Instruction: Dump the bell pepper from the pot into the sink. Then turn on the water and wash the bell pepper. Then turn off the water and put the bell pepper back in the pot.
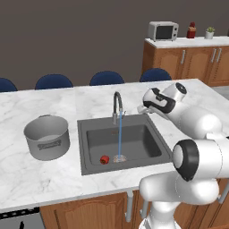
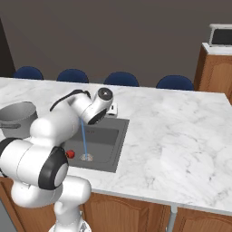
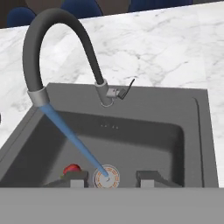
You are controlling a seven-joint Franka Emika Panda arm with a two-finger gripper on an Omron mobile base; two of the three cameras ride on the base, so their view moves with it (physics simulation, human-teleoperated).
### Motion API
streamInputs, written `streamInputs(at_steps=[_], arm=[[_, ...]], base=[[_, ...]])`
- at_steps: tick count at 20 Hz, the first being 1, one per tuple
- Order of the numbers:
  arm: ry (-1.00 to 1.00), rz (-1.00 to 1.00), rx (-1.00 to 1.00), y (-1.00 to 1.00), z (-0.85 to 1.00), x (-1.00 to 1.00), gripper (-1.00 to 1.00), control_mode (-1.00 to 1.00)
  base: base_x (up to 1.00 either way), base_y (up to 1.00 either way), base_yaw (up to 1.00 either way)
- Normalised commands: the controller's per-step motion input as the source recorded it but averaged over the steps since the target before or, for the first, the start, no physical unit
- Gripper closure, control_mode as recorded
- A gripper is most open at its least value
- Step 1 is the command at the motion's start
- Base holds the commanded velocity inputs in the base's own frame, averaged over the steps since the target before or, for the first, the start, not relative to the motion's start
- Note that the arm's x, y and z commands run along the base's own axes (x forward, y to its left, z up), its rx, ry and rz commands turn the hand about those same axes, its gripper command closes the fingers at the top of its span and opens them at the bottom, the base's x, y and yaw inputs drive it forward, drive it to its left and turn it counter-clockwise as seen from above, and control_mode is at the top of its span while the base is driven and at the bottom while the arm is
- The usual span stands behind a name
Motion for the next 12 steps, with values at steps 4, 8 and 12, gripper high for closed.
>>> streamInputs(at_steps=[4, 8, 12], arm=[[0.0, -0.05, 0.0, 0.0, 0.0, 0.0, -1.0, -1.0], [0.02, -0.02, 0.0, 0.0, 0.0, 0.0, -1.0, -1.0], [0.11, 0.0, 0.02, 0.0, 0.0, 0.0, -1.0, -1.0]], base=[[0.0, 0.0, 0.0], [0.0, 0.0, 0.0], [0.0, 0.0, 0.0]])
